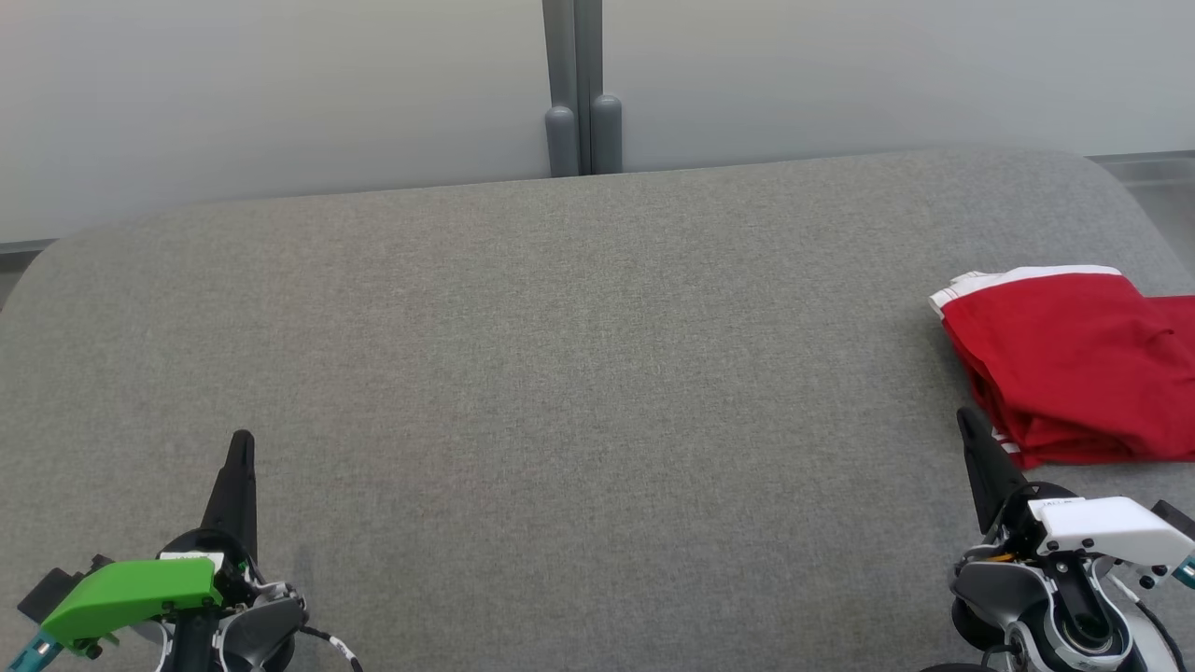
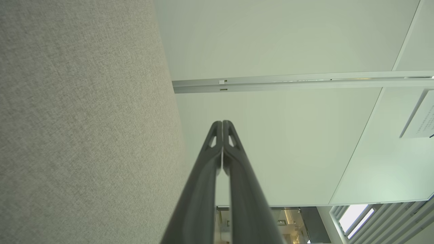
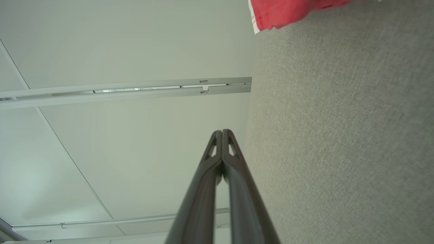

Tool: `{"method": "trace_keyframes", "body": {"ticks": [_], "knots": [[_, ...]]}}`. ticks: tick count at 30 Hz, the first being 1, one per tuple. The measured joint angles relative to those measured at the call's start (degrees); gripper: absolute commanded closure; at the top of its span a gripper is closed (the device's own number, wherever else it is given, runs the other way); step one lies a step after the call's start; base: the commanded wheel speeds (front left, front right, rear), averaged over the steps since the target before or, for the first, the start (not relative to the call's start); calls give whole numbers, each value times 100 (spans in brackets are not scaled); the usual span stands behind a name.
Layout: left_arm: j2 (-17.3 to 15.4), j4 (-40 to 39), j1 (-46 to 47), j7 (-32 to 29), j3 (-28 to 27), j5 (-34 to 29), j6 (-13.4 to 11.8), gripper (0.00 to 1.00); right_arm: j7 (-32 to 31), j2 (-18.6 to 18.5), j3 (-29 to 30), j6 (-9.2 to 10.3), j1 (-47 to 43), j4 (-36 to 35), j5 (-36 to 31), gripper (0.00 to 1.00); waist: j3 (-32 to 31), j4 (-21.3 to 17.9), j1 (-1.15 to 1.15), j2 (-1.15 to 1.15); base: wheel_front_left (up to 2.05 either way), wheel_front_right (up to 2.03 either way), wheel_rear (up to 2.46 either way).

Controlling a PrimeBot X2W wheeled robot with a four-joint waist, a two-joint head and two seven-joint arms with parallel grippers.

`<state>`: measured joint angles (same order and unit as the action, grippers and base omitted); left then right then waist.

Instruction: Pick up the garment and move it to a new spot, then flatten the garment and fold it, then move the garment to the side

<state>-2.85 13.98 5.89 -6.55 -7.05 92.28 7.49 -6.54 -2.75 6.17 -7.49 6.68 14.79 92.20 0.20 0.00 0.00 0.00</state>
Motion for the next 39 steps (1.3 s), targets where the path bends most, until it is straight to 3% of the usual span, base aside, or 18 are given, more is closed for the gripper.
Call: {"method": "trace_keyframes", "body": {"ticks": [39], "knots": [[2,-2,1,0,-2,1,0,100,0,0,-1,0,1,0,0,100,0,0,0,0,0,0,0]]}}
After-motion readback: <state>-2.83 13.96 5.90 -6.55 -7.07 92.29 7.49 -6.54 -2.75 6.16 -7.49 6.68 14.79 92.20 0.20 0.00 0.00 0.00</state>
